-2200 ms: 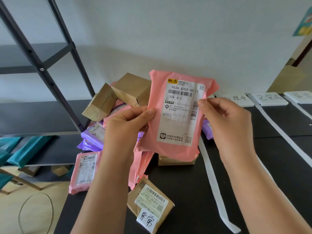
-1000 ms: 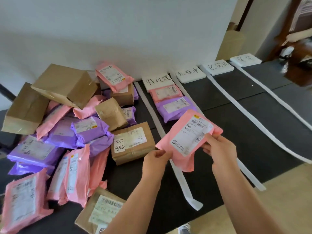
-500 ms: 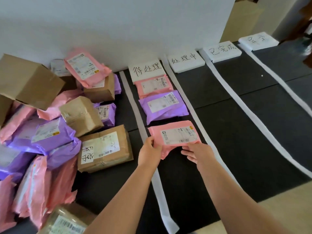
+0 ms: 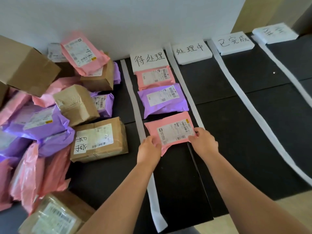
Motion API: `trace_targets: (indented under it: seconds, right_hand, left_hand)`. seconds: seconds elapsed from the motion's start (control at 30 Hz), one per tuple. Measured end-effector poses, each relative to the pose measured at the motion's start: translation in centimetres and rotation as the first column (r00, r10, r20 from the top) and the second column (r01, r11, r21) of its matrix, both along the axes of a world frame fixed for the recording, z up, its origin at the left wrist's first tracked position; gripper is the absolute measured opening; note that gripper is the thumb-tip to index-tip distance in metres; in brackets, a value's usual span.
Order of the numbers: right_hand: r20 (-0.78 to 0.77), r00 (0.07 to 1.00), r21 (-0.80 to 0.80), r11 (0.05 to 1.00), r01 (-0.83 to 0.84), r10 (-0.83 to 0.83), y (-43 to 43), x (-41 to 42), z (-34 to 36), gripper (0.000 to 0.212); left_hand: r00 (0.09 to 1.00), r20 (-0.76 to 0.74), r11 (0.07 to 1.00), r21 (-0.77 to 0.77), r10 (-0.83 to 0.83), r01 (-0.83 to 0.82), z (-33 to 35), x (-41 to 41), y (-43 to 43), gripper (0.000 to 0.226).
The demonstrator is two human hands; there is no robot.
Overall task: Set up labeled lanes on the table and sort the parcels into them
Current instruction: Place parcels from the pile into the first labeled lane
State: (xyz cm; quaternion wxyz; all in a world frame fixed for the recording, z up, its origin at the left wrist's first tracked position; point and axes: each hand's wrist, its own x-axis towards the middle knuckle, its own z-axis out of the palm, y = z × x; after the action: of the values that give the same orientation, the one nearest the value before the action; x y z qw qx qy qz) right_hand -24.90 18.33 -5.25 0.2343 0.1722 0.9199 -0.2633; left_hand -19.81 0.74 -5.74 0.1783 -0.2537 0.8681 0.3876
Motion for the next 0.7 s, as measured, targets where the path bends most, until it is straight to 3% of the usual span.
trace_targets:
  seconds: [0.27,0.43,0.57,0.7]
  right_hand:
    - [-0.004,0.998,-0.024,0.998,-0.059,0.058,0.2,-0.5,-0.5,0.029]
    - [-0.1,0.994,-0.055,0.998,0.028,-0.034,0.1,-0.2,0.0,0.043]
    - [-0.268,0.958,-0.117,0.991,0.068,-0.097,-1.3,0.3,1.2,0.038]
    - [-0.327,0.943,-0.204,0.979,-0.008,-0.061,-3.5,1.3,2.9,0.03]
  left_hand:
    - [0.998,-0.008,0.998,-0.035,-0.061,0.061,1.0,-1.4,0.3,0.03]
    - [0.992,0.048,0.987,-0.102,-0.116,0.121,1.7,0.2,-0.3,0.04]
    - [0.998,-0.018,0.993,-0.103,-0.052,0.05,2.7,1.9,-1.5,0.045]
    - [0.988,-0.133,0.995,-0.042,0.08,-0.086,4.7,4.0,-3.1,0.042]
